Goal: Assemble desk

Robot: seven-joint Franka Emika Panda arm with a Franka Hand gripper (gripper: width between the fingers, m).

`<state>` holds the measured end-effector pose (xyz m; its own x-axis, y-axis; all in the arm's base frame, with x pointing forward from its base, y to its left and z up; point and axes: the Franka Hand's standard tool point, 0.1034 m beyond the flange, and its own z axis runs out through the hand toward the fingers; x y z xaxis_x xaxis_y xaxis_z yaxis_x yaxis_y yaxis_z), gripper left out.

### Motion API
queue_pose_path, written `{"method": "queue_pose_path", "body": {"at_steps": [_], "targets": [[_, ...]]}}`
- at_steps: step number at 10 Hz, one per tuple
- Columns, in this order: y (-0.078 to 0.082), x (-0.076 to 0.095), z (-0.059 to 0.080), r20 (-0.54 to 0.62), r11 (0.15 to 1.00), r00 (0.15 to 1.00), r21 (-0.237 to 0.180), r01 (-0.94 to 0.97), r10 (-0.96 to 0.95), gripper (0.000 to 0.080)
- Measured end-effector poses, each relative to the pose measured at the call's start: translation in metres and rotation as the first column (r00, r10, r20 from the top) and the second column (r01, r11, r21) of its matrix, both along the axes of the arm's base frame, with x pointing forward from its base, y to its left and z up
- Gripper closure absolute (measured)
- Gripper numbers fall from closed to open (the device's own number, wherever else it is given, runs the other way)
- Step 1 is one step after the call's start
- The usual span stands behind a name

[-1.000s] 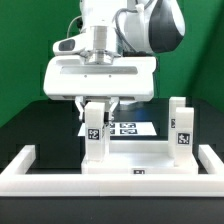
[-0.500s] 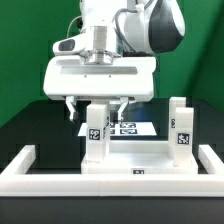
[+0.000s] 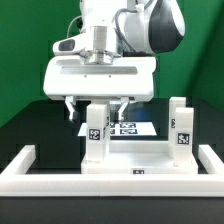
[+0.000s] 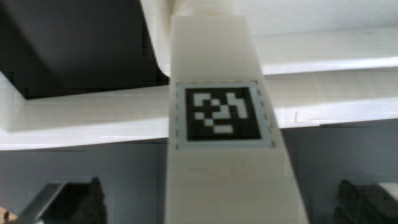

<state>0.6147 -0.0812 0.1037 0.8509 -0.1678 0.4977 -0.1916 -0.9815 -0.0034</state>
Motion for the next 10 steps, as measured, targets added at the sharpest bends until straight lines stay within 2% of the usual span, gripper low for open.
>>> {"method": "queue_pose_path", "body": {"at_steps": [1, 2, 3, 5, 6, 7, 8, 9, 10], "targets": [[0.007, -0.003, 0.005, -0.075, 0.997, 0.997, 0.076, 0.005, 0.001, 0.015], [0.011, -0.002, 0.016, -0.125, 0.992, 0.992, 0.129, 0.016, 0.0, 0.015], [0.012, 0.0, 0.019, -0.147, 0.989, 0.989, 0.148, 0.025, -0.003, 0.015], [0.021, -0.004, 0.01, -0.301, 0.975, 0.953, 0.219, 0.04, 0.029, 0.015], [0.016, -0.003, 0.004, -0.355, 0.971, 0.934, 0.232, 0.049, 0.038, 0.015], [0.014, -0.01, 0.002, -0.446, 0.967, 0.892, 0.25, 0.051, 0.069, 0.015], [0.006, -0.008, 0.008, -0.494, 0.967, 0.865, 0.252, 0.043, 0.091, 0.015], [0.0, -0.003, 0.011, -0.488, 0.967, 0.87, 0.247, 0.062, 0.069, 0.015], [0.005, -0.003, 0.01, -0.492, 0.966, 0.868, 0.249, 0.072, 0.063, 0.015]]}}
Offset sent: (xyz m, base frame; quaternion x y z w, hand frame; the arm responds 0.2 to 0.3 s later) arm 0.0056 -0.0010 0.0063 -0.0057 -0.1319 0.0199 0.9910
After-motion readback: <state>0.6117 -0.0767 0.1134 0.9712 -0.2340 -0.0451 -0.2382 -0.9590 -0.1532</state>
